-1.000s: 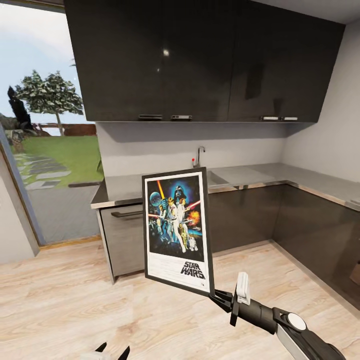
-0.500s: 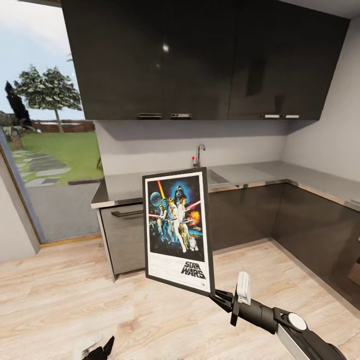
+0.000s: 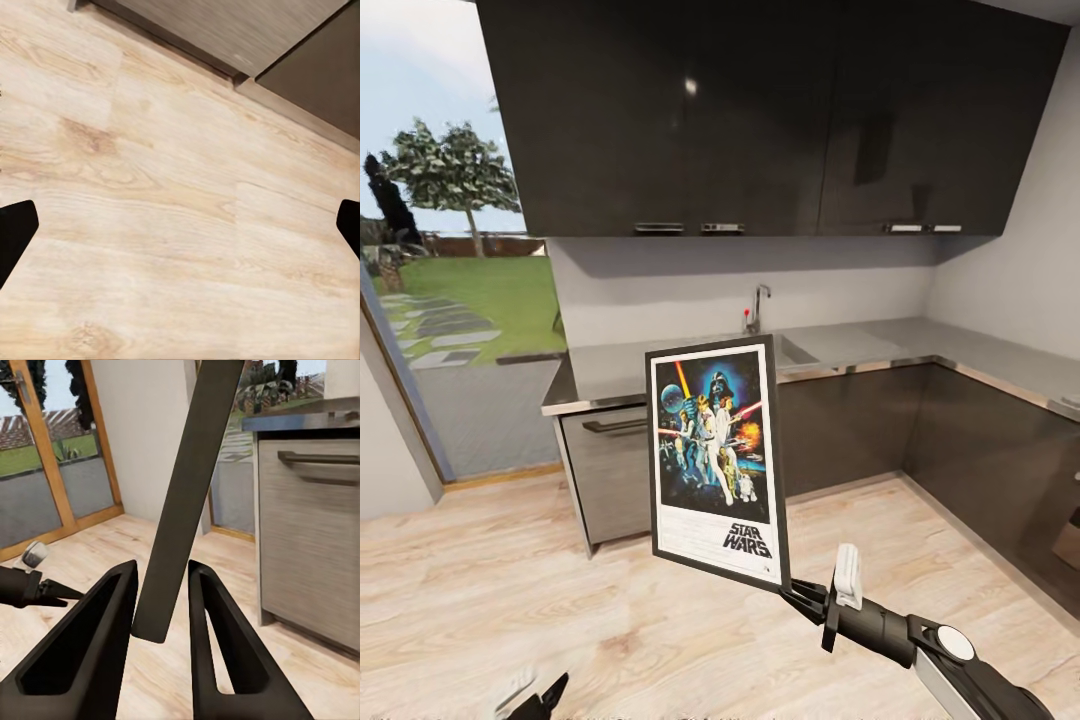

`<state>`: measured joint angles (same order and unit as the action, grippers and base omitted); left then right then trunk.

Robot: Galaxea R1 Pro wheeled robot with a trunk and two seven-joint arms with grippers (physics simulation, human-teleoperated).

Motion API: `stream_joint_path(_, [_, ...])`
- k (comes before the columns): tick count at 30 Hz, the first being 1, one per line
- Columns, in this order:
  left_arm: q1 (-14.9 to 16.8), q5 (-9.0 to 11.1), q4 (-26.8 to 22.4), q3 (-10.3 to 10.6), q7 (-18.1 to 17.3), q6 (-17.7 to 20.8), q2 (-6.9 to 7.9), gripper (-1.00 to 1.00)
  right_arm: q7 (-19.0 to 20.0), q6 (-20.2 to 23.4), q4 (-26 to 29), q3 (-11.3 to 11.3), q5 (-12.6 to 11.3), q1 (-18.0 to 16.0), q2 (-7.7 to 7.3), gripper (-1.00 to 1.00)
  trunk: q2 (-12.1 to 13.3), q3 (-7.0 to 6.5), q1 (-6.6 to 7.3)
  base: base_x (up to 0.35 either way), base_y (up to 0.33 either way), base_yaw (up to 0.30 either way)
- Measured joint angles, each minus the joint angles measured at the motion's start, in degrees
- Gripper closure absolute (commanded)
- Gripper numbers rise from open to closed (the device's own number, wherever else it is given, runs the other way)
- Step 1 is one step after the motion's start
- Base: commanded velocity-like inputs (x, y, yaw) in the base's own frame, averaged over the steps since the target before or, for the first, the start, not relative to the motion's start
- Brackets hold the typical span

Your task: Pick up the poster from the kitchen countertop and hang it on one of the wall nails in the kitchen.

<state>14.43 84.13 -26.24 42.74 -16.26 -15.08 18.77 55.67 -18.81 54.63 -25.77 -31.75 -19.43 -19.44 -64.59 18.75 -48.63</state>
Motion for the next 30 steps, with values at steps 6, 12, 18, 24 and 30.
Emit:
stream_joint_path(6, [0.0,0.0,0.7,-0.2,-0.9,0.0,-0.01,-1.00,0.0,0.0,0.0,0.0,0.0,0.0,0.00,1.00,2.4,-0.53,1.32,0.000,0.000,0.000])
stream_joint_path(12, [0.0,0.0,0.8,-0.3,-1.0,-0.1,-0.02,-1.00,0.0,0.1,0.0,0.0,0.0,0.0,0.00,1.00,4.8,-1.06,2.64,0.000,0.000,0.000])
stream_joint_path(18, [0.0,0.0,0.8,-0.4,-1.1,0.0,-0.01,-1.00,0.0,0.1,0.0,0.0,0.0,-0.1,0.00,1.00,7.2,-1.59,3.96,0.000,0.000,0.000])
stream_joint_path(24, [0.0,0.0,0.8,-0.3,-1.1,0.0,-0.01,-1.00,0.0,0.1,0.0,0.0,0.0,-0.1,0.00,1.00,9.6,-2.11,5.27,0.000,0.000,0.000])
stream_joint_path(30, [0.0,0.0,0.8,-0.3,-1.1,0.0,-0.03,-1.00,0.0,0.1,0.0,0.0,0.0,-0.1,0.00,1.00,12.0,-2.63,6.59,0.000,0.000,0.000])
